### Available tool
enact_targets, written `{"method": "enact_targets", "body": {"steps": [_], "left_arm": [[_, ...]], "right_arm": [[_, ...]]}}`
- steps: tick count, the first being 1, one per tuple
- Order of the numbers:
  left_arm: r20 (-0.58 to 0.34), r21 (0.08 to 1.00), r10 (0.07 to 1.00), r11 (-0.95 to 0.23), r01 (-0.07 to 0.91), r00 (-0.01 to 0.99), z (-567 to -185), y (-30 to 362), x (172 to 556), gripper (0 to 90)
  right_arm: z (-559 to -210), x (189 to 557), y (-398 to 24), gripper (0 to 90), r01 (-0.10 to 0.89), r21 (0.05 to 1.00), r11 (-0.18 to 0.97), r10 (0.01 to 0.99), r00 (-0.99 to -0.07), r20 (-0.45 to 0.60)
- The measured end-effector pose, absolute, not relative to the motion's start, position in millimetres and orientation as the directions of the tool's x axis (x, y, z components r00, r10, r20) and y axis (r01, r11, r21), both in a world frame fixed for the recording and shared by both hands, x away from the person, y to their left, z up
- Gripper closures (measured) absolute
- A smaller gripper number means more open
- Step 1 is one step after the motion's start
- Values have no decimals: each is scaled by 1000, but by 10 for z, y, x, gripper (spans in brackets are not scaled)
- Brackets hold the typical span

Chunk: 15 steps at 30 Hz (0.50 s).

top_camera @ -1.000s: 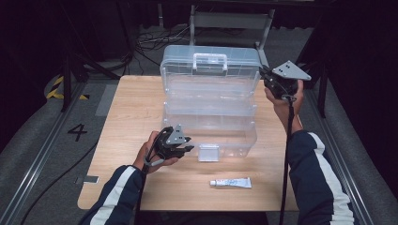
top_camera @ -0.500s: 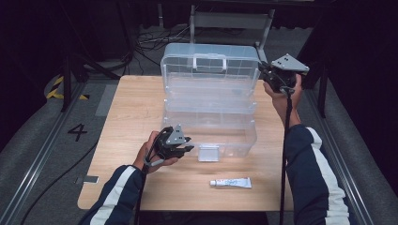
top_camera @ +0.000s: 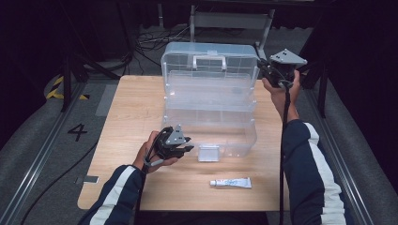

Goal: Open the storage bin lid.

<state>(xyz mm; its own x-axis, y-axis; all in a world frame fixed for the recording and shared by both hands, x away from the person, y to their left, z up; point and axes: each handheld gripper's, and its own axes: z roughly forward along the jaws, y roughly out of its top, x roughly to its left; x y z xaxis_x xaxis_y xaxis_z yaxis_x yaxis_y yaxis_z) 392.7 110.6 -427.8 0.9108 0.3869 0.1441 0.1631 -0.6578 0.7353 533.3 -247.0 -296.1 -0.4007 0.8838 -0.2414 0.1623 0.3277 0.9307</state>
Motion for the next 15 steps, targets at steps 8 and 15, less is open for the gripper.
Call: {"method": "enact_targets", "body": {"steps": [8, 15], "left_arm": [[147, 736, 388, -658, 162, 910, -4280, 1106, 3924, 673], [145, 737, 390, -656, 164, 910, -4280, 1105, 3925, 673]], "right_arm": [[-2960, 5415, -2453, 853, 174, 927, 332, 886, -396, -243], [-2960, 5504, -2457, 854, 191, 927, 324, 889, -398, -228]]}}
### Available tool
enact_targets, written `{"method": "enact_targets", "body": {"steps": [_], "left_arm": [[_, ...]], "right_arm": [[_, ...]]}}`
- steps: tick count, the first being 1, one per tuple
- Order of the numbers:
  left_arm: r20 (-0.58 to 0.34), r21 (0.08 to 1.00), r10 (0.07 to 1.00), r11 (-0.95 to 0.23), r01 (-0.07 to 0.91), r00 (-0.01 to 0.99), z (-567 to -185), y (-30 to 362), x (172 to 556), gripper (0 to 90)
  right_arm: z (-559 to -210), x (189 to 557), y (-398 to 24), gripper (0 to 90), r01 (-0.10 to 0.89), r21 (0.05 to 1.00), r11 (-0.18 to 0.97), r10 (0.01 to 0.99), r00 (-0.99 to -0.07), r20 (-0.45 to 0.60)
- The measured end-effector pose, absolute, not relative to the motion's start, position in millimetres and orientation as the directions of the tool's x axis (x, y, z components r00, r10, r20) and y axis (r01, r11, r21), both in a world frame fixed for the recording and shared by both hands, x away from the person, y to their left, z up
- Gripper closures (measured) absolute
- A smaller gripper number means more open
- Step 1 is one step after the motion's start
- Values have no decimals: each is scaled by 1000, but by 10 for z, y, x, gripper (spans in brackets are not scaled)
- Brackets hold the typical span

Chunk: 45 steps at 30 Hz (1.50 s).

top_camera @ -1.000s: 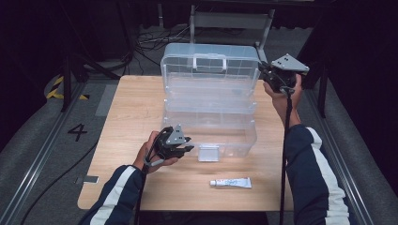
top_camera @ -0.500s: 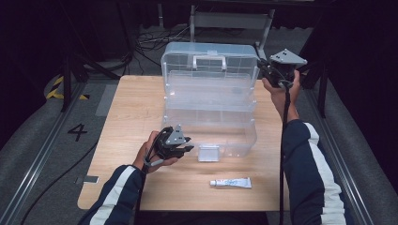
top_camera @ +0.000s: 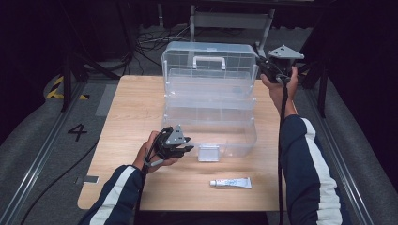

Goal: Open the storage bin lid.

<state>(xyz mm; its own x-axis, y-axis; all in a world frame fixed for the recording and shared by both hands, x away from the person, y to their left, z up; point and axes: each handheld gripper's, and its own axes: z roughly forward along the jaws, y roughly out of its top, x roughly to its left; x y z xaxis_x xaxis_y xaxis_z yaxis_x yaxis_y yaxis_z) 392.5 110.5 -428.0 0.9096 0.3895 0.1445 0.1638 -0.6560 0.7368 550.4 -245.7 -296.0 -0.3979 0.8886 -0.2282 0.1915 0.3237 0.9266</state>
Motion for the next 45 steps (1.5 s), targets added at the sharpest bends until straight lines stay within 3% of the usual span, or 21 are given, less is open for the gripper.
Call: {"method": "enact_targets", "body": {"steps": [29, 45], "left_arm": [[148, 737, 388, -657, 160, 910, -4281, 1108, 3924, 673], [147, 738, 391, -655, 162, 909, -4283, 1107, 3922, 672]], "right_arm": [[-3010, 5922, -2422, 850, 262, 897, 356, 886, -399, -235], [-3104, 6306, -2372, 848, 360, 861, 359, 892, -403, -204]]}}
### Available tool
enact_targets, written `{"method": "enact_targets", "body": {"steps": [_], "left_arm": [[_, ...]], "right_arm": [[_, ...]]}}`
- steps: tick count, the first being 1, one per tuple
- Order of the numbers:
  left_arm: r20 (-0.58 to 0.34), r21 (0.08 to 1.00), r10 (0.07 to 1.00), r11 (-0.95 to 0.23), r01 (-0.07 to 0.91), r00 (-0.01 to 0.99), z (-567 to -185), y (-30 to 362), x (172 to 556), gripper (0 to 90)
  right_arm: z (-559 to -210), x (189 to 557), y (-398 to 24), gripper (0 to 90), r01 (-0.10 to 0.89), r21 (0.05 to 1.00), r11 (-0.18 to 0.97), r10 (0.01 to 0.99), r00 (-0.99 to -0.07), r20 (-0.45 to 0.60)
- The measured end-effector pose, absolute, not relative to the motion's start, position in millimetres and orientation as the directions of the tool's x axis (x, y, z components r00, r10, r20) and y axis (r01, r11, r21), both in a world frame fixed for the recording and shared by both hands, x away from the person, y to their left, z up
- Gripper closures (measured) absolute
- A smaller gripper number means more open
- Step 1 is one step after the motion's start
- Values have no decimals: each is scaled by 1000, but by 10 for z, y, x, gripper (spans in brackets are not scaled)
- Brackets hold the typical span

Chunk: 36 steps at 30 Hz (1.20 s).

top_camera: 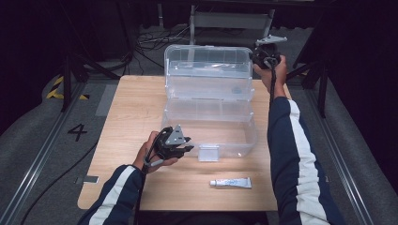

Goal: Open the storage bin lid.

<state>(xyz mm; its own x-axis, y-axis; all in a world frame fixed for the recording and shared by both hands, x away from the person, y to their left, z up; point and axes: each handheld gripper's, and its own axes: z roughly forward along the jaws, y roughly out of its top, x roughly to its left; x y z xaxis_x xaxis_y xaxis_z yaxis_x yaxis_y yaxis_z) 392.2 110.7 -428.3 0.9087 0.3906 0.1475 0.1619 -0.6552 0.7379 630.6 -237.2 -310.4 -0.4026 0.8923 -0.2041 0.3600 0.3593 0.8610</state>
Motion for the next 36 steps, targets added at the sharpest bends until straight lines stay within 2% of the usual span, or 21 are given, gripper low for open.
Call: {"method": "enact_targets", "body": {"steps": [12, 36], "left_arm": [[151, 743, 397, -650, 161, 905, -4289, 1105, 3916, 671], [156, 744, 398, -649, 157, 904, -4294, 1105, 3910, 667]], "right_arm": [[-3179, 6493, -2387, 845, 392, 837, 381, 880, -433, -197], [-3396, 6782, -2360, 843, 479, 795, 372, 888, -433, -154]]}}
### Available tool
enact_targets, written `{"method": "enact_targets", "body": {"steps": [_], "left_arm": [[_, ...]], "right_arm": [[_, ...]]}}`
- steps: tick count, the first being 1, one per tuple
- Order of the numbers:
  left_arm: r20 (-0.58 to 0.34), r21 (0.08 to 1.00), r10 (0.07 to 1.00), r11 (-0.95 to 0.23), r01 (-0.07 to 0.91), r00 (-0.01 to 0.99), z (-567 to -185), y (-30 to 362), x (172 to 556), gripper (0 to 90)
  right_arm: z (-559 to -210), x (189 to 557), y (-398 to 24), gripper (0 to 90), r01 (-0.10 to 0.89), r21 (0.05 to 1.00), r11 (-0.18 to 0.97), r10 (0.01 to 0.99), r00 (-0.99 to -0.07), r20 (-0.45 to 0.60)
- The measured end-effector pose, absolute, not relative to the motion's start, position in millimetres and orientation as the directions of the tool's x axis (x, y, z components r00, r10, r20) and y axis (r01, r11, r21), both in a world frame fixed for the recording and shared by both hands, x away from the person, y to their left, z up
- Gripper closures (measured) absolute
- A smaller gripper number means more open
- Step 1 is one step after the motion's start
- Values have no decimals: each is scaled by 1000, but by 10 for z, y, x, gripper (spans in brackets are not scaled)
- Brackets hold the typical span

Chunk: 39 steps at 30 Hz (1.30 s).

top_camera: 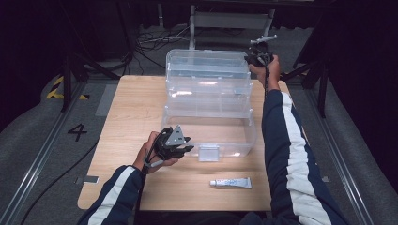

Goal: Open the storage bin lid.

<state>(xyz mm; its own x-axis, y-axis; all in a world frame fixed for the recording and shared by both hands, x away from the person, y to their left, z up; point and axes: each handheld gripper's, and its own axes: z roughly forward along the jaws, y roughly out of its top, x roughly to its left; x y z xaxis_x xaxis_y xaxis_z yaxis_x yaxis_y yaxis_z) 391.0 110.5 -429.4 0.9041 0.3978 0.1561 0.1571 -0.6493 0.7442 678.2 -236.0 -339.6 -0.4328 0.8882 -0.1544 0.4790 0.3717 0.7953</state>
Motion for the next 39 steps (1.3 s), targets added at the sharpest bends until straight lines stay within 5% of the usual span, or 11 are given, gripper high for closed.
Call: {"method": "enact_targets", "body": {"steps": [39], "left_arm": [[147, 751, 388, -643, 153, 910, -4298, 1132, 3925, 667]], "right_arm": [[-3457, 6763, -2442, 842, 510, 777, 369, 893, -425, -145]]}}
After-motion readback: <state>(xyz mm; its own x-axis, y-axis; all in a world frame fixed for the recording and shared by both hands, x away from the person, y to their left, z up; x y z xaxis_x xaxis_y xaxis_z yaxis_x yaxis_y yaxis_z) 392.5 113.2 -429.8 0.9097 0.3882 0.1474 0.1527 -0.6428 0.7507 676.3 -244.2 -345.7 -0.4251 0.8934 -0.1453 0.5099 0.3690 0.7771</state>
